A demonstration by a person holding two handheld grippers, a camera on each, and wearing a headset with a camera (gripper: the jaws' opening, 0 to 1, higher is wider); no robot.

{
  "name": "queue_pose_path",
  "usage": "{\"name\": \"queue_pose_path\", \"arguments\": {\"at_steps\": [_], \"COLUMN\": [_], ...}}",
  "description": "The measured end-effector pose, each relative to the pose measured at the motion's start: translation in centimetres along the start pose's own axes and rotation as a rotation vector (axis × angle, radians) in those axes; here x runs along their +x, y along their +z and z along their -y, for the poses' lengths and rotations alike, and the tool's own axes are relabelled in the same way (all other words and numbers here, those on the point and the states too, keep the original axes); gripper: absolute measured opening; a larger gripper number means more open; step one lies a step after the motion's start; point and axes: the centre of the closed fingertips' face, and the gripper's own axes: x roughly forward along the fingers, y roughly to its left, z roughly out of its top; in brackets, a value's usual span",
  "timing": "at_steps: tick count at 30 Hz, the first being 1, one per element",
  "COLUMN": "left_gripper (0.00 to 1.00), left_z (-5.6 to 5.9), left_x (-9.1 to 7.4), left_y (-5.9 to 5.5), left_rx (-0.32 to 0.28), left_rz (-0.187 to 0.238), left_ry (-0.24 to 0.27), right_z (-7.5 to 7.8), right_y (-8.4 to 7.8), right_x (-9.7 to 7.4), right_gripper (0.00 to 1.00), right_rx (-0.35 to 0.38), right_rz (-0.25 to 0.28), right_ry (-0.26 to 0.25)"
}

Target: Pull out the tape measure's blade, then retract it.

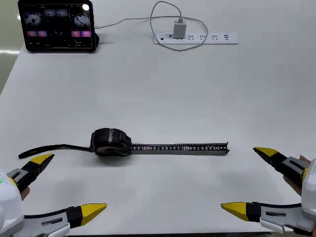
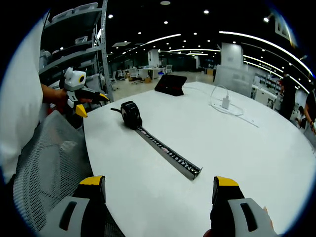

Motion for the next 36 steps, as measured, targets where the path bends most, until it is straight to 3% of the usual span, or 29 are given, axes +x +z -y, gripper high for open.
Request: {"name": "queue_pose_path", "arguments": {"at_steps": [16, 36], "left_gripper": [0.98, 0.98], "left_z": [0.21, 0.39], "left_x": [-0.09, -0.22], "left_y": [-0.04, 0.04], "left_rx": [-0.009, -0.016], "left_rz": [-0.003, 0.000], "left_ry": [-0.004, -0.011], "right_z": [-0.35, -0.64], "right_y": [-0.11, -0.11], "right_x": [-0.22, -0.33], "right_gripper": [0.97, 0.96], "right_rx": [0.009, 0.011], "right_rz": [0.003, -0.006], "right_ry": [-0.007, 0.009]}}
